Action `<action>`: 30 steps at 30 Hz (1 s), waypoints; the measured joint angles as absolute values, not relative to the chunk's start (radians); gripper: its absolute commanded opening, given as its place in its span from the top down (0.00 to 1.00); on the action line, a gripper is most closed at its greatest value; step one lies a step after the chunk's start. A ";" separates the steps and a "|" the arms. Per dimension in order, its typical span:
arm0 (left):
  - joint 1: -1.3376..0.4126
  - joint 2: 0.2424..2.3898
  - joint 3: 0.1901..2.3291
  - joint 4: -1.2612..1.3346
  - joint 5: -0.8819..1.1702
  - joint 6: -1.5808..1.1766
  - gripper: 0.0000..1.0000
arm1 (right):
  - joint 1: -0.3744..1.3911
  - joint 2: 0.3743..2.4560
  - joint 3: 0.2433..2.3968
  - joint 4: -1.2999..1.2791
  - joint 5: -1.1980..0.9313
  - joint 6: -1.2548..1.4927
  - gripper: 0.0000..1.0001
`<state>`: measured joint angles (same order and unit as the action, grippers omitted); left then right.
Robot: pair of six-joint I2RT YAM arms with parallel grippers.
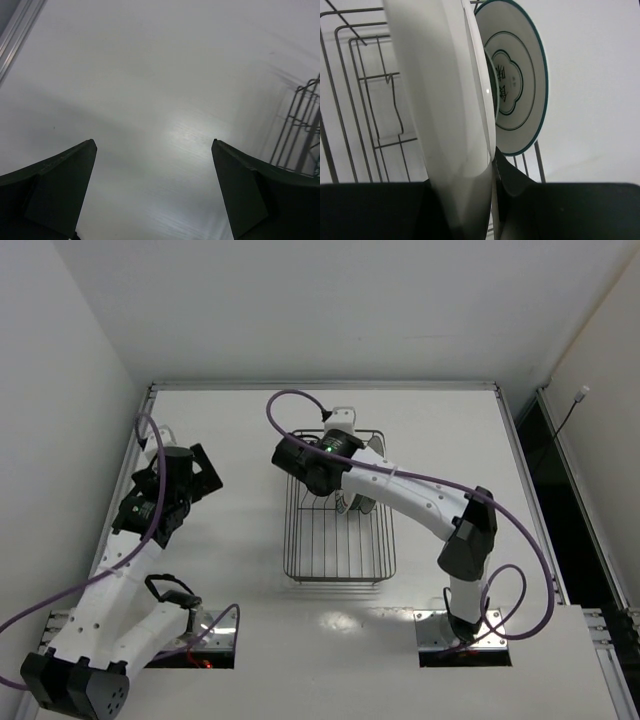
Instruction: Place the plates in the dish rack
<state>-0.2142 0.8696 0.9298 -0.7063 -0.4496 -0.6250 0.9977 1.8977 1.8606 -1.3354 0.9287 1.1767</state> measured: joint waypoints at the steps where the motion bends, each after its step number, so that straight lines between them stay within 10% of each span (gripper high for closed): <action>1: -0.214 0.860 0.900 -0.701 -0.455 -0.624 0.00 | 0.991 1.898 1.861 -1.340 0.934 1.179 1.00; 30: -0.214 0.773 0.794 -0.634 -0.505 -0.598 0.00 | 0.938 1.874 1.722 -1.178 0.876 1.069 1.00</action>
